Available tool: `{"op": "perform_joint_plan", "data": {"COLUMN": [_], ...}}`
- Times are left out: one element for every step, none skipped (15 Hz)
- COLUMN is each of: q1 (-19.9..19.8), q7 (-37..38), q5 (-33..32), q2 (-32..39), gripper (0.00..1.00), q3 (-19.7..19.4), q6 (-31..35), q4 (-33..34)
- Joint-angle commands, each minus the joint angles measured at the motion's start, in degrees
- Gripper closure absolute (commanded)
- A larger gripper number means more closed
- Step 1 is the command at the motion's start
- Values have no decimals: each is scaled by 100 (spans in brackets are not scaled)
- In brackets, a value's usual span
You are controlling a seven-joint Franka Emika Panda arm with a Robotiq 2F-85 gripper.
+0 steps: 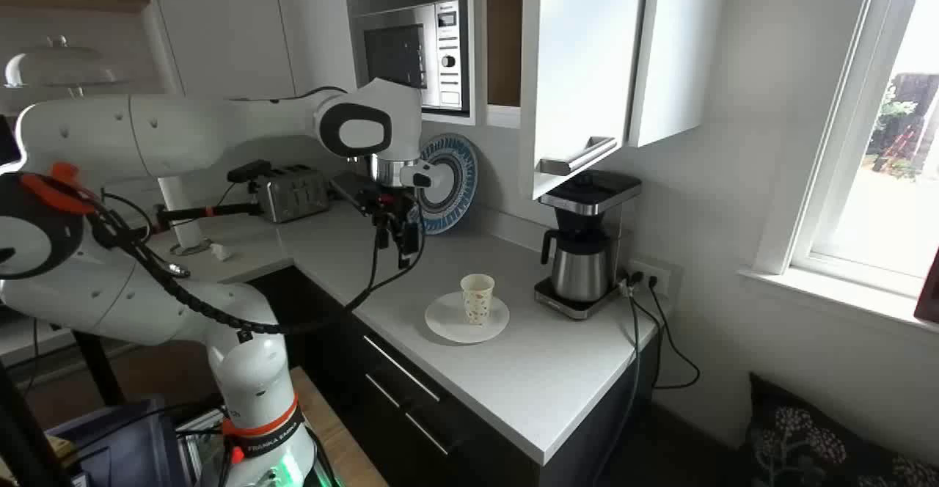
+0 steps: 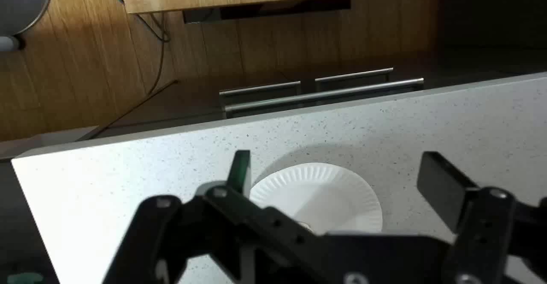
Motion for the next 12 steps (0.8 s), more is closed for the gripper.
{"op": "perform_joint_plan", "data": {"q1": [-6, -6, -6, -6, -6, -57, -97, -114, -117, -130, -139, -147], "q7": [-5, -5, -5, -5, -5, 67, 101, -52, -214, -361, -544, -762], "q5": [3, 3, 3, 3, 3, -4, 7, 13, -44, 59, 98, 182], "q2": [8, 8, 8, 8, 8, 67, 150, 300, 386, 497, 594, 712], "gripper": [0, 0, 0, 0, 0, 0, 0, 0, 0, 0, 0, 0], "q3": [3, 3, 3, 3, 3, -18, -74, -270, -384, -597, -772, -993], "q6": [-13, -13, -13, -13, -13, 14, 31, 157, 340, 576, 821, 1117], "q4": [16, 16, 16, 16, 16, 21, 16, -45, -113, -240, -315, -420]}}
